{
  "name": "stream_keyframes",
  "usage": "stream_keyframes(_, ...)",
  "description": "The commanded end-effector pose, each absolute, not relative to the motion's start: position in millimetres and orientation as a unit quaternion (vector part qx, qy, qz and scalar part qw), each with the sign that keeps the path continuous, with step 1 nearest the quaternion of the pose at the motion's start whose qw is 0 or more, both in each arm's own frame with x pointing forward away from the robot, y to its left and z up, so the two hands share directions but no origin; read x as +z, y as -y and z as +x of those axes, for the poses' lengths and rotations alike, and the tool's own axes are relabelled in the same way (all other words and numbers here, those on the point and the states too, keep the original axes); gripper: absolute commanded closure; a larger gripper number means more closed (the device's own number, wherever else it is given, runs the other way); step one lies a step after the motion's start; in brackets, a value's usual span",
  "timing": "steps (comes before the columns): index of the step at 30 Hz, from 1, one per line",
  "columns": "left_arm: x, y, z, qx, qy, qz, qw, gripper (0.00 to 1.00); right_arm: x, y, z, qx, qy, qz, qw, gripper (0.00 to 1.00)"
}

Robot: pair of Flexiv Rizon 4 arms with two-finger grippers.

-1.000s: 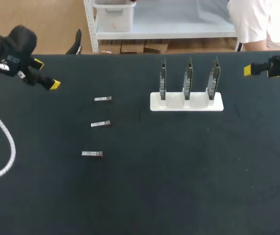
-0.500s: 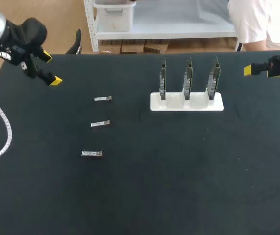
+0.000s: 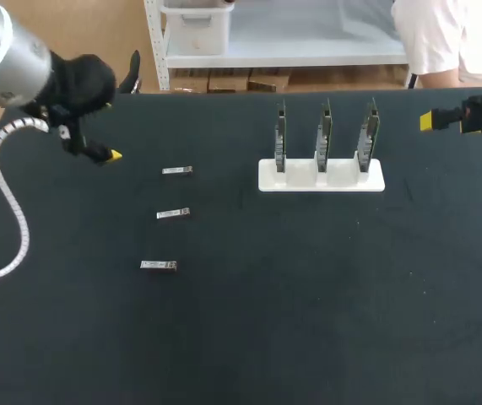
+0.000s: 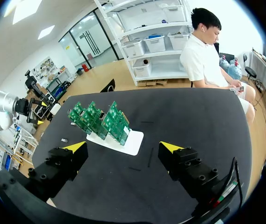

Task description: Pick up the optical module with the left hand, and insert it into the network port with the right hand.

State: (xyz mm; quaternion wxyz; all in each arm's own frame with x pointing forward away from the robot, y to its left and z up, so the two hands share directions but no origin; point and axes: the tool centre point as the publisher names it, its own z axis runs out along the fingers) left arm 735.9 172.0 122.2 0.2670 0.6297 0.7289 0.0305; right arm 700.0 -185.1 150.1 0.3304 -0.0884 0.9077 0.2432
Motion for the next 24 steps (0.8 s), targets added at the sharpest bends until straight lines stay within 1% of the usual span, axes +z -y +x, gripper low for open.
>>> stream_keyframes(1,106.7,-161.3,738.6,0.059,-0.702,0.665,0.247,0.00,150.0,185.1,700.0,0.243,-0.908,-0.088,0.330,0.00)
stream_keyframes(3,97.8,-158.2,741.2,0.051,-0.711,0.667,0.219,0.00,150.0,185.1,700.0,0.243,-0.908,-0.088,0.330,0.00)
stream_keyframes(6,90.3,-155.1,744.5,0.056,-0.714,0.669,0.199,0.00,150.0,185.1,700.0,0.243,-0.908,-0.088,0.330,0.00)
stream_keyframes(16,77.3,-141.3,761.0,0.058,-0.737,0.654,0.163,0.00,150.0,185.1,700.0,0.243,-0.908,-0.088,0.330,0.00)
stream_keyframes(24,56.7,-144.1,771.6,0.057,-0.753,0.643,0.129,0.00,150.0,185.1,700.0,0.243,-0.908,-0.088,0.330,0.00)
